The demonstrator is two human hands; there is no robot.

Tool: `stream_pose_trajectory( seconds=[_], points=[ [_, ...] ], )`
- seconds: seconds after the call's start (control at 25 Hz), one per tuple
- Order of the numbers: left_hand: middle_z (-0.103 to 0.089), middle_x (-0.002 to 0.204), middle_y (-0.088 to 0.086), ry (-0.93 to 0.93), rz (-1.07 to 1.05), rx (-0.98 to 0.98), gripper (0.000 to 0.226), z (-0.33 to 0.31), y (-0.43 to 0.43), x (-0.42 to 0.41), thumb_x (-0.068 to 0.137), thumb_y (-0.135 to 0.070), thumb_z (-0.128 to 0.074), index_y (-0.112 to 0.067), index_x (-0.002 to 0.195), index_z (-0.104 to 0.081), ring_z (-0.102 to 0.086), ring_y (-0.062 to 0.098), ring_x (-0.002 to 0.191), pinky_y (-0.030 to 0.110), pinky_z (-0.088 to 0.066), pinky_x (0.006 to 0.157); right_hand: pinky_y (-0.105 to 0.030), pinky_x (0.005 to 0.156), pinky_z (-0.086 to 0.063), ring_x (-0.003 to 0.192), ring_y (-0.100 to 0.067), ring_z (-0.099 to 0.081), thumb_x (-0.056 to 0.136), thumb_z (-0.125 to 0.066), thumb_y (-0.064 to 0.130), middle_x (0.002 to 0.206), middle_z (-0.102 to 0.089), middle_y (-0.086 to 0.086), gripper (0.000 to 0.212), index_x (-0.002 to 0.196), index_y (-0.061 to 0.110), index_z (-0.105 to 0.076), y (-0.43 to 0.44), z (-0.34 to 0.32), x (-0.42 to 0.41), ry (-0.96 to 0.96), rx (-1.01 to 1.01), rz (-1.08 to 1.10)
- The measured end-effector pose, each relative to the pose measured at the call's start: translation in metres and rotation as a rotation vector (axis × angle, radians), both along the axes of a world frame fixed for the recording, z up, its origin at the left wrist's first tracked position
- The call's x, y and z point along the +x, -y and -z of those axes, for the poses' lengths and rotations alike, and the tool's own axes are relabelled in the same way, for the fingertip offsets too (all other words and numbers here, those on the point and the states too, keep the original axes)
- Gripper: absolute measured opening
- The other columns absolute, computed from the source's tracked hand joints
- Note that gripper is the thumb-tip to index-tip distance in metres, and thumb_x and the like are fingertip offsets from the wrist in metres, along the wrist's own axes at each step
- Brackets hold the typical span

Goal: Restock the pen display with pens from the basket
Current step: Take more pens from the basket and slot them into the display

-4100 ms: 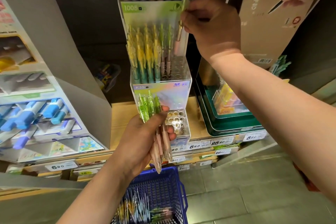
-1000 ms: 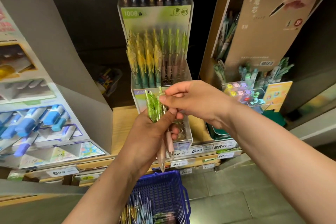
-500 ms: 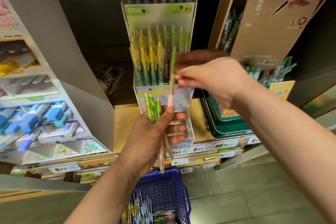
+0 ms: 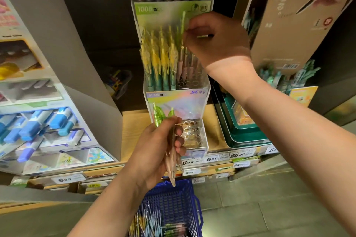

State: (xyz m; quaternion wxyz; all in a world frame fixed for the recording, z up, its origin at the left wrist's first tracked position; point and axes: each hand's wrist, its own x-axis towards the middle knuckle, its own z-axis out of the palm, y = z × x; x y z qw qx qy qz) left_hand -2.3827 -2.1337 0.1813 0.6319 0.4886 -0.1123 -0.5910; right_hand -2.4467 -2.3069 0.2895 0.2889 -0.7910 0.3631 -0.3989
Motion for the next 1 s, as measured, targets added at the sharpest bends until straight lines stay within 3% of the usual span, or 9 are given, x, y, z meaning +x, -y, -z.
stream_pose_trajectory(
  seconds=[0.16,0.4,0.56,0.6,0.68,0.76,0.8,0.92,1.0],
  points=[
    [-0.058,0.077,0.004,0.023,-0.04,-0.018,0.013,0.002,-0.001,0.003,0.101,-0.015,-0.056,-0.008,0.109,-0.064,-0.048,0.012,0.056,0.025,-0.044,0.047,0.003,0.067,-0.041,0.069,0.009,-0.061,0.086,-0.071,0.027,0.076,-0.067,0.017,0.01,0.095,0.026,-0.075,-0.001,0.013,0.003,-0.16,0.037,-0.01],
    [-0.069,0.091,0.008,0.148,0.017,-0.097,0.015,0.003,-0.004,0.004,0.094,-0.027,-0.068,-0.017,0.096,-0.079,-0.058,0.014,0.065,0.028,-0.052,0.059,-0.004,0.072,-0.046,0.077,0.003,-0.066,0.087,-0.068,0.025,0.086,-0.073,0.012,0.014,0.098,0.025,-0.076,-0.004,0.02,0.0,-0.219,0.096,0.001],
    [-0.071,0.091,0.006,0.141,-0.003,-0.178,0.014,0.001,-0.004,0.003,0.09,-0.022,-0.07,-0.014,0.1,-0.075,-0.057,0.013,0.064,0.025,-0.051,0.056,-0.006,0.064,-0.049,0.065,0.002,-0.064,0.084,-0.075,0.039,0.067,-0.071,0.007,0.02,0.089,0.019,-0.077,-0.031,0.034,-0.023,-0.252,0.28,-0.029],
    [-0.069,0.086,0.005,0.146,0.003,-0.192,0.014,0.0,-0.004,0.003,0.09,-0.023,-0.07,-0.014,0.1,-0.075,-0.057,0.013,0.062,0.025,-0.05,0.055,-0.011,0.066,-0.052,0.065,0.001,-0.066,0.082,-0.076,0.045,0.067,-0.072,0.004,0.027,0.086,0.018,-0.077,-0.041,0.038,-0.027,-0.298,0.406,-0.105],
    [-0.067,0.077,0.002,0.148,0.018,-0.21,0.015,-0.001,-0.004,0.003,0.089,-0.024,-0.071,-0.014,0.099,-0.075,-0.057,0.012,0.06,0.024,-0.051,0.053,-0.032,0.081,-0.06,0.075,-0.011,-0.072,0.08,-0.074,0.056,0.076,-0.076,0.003,0.034,0.084,0.022,-0.077,-0.053,0.044,-0.033,-0.421,0.581,-0.249],
    [-0.068,0.079,0.004,0.146,0.024,-0.226,0.018,-0.002,-0.005,0.004,0.09,-0.024,-0.07,-0.011,0.103,-0.074,-0.058,0.012,0.061,0.023,-0.052,0.053,-0.046,0.086,-0.059,0.074,-0.021,-0.071,0.085,-0.073,0.051,0.081,-0.076,-0.006,0.033,0.085,0.018,-0.078,-0.054,0.043,-0.035,-0.415,0.628,-0.321],
    [-0.07,0.084,0.005,0.153,0.029,-0.236,0.021,-0.001,-0.006,0.004,0.092,-0.026,-0.07,-0.01,0.105,-0.073,-0.059,0.013,0.063,0.024,-0.053,0.055,-0.044,0.083,-0.06,0.069,-0.019,-0.068,0.088,-0.073,0.044,0.081,-0.076,-0.009,0.03,0.087,0.014,-0.078,-0.052,0.043,-0.035,-0.356,0.661,-0.344],
    [-0.073,0.096,0.008,0.187,0.052,-0.252,0.024,0.0,-0.008,0.002,0.095,-0.035,-0.064,-0.018,0.107,-0.077,-0.064,0.015,0.069,0.027,-0.056,0.062,-0.022,0.065,-0.054,0.063,-0.007,-0.061,0.094,-0.07,0.029,0.077,-0.071,-0.004,0.017,0.099,0.015,-0.078,-0.048,0.042,-0.036,-0.187,0.748,-0.304],
    [-0.073,0.097,0.009,0.207,0.056,-0.25,0.025,0.0,-0.009,0.002,0.1,-0.034,-0.059,-0.018,0.11,-0.075,-0.065,0.015,0.069,0.028,-0.057,0.063,-0.02,0.067,-0.054,0.066,-0.01,-0.059,0.093,-0.071,0.023,0.076,-0.067,-0.003,0.017,0.104,0.011,-0.076,-0.048,0.045,-0.037,-0.07,0.827,-0.28]
  ],
)
